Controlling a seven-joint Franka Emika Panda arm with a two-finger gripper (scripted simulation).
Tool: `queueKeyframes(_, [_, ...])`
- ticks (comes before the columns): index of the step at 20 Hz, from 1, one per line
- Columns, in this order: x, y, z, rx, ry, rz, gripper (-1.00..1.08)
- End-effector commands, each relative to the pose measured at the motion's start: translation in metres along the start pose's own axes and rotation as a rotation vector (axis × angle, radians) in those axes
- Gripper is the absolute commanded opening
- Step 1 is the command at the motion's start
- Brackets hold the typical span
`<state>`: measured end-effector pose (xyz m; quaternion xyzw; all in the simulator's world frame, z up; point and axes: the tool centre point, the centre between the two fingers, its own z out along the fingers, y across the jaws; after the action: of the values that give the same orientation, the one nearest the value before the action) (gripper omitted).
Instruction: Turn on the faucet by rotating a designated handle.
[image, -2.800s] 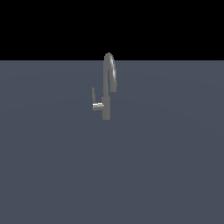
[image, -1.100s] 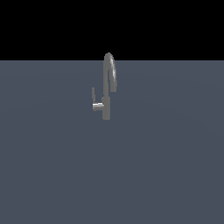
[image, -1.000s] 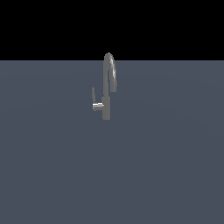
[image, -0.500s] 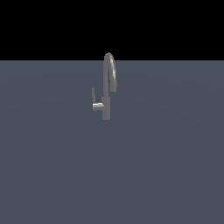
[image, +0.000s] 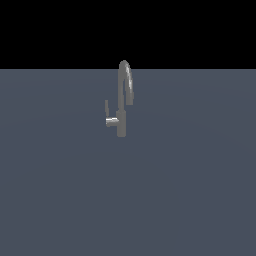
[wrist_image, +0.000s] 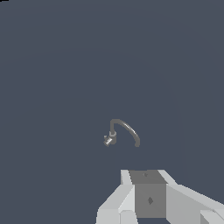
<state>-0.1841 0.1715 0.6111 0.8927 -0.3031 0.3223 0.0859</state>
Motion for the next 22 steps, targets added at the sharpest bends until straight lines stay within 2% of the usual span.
queueKeyframes(1, [-0.002, -0.02, 0.007, -0.018, 0.04, 0.042, -1.0])
queueKeyframes(11, [-0.012, -0.093, 0.072, -0.102, 0.162, 0.187, -1.0])
queueKeyframes(17, [-0.019, -0.127, 0.141, -0.159, 0.206, 0.267, -1.0])
queueKeyframes(22, [-0.024, -0.144, 0.213, -0.212, 0.226, 0.335, -1.0])
